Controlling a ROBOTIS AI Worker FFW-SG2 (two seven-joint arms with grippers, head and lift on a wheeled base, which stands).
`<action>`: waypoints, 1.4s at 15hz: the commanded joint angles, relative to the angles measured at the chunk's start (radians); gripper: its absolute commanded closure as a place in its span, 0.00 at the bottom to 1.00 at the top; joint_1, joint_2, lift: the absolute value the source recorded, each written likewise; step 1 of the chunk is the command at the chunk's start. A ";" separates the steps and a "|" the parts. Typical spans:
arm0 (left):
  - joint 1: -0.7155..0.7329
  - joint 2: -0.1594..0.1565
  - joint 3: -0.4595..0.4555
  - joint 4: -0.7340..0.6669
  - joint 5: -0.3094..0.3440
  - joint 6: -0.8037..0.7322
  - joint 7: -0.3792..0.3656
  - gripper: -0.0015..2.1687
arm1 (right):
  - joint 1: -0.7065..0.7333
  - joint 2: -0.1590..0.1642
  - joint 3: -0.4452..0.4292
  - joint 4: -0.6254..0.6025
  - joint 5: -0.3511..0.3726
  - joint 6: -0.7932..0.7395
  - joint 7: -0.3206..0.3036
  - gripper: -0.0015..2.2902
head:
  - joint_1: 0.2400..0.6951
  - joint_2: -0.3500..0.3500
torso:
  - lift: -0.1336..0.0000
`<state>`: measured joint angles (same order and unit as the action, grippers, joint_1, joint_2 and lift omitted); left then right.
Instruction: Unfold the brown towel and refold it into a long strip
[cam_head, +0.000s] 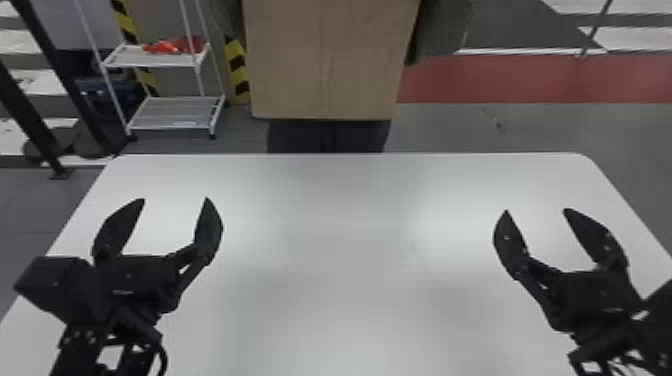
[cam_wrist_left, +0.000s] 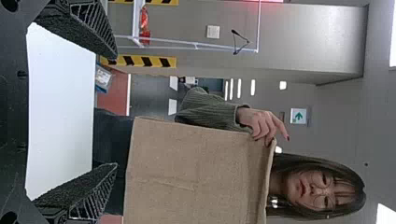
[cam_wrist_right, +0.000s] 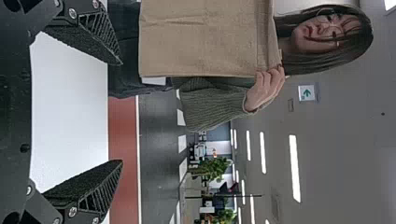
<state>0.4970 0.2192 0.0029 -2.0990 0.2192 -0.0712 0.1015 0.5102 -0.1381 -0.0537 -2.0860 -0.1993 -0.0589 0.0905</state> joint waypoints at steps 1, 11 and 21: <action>0.000 0.000 0.000 -0.001 -0.006 0.000 0.000 0.03 | -0.001 0.000 0.000 0.001 0.000 0.000 0.000 0.06 | 1.00 0.53 | 0.08; -0.005 -0.001 0.000 0.002 -0.006 0.015 -0.002 0.03 | -0.004 0.000 0.000 0.003 0.001 0.003 0.000 0.06 | 1.00 0.53 | 0.08; -0.003 -0.003 0.000 -0.003 -0.006 0.015 -0.008 0.04 | 0.001 0.000 -0.002 0.003 0.000 0.000 0.000 0.06 | 1.00 0.52 | 0.08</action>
<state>0.4938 0.2163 0.0031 -2.1013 0.2132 -0.0559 0.0934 0.5107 -0.1382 -0.0553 -2.0844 -0.1994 -0.0590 0.0905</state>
